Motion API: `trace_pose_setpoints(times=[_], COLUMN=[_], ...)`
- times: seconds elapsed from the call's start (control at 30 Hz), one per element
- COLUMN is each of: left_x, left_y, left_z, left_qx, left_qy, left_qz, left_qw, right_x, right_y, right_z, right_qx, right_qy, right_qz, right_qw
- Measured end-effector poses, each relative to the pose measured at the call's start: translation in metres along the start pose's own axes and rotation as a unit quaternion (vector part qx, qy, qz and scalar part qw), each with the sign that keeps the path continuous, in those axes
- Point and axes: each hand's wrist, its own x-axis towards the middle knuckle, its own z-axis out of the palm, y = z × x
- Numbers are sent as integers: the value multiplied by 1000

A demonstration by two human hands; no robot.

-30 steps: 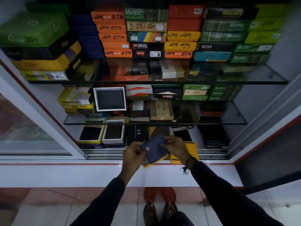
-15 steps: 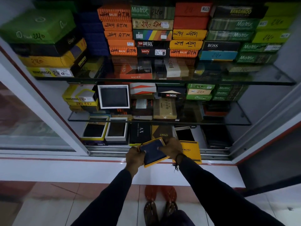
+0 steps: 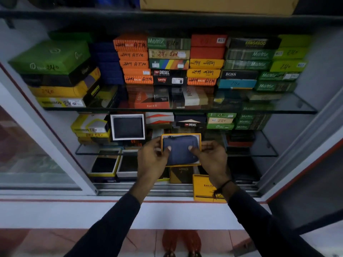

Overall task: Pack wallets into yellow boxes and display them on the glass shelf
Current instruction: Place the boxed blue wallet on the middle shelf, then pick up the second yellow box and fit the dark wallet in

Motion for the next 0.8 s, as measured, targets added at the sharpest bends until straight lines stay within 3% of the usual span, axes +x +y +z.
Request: trace_pose_setpoints(times=[0.2,0.4,0.57,0.63,0.7,0.73,0.8], left_x=[77,103,66,34,-5,-25,-61], left_y=[16,0,-6,-12,-24,-31,-44], left_z=[37,54,54,59,71,79,100], left_qx=[76,117,92,98,121,121,130], left_qy=[12,-17,79,146,161,128,-13], left_qz=[-3,-2,20,83,171,216,300], left_qw=[997,993,992,981,965,960,945], right_x=[65,96,83,66,42,29,8], right_y=[-28,-19,-3,16,42,57,90], right_z=[32,43,17,-2,-23,-32,-51], right_qx=[-18,-46,-16,-32,-66,-77,-101], right_qy=[41,-7,32,90,140,152,150], right_qz=[11,37,13,-46,-100,-112,-98], right_qw=[999,998,999,994,983,979,979])
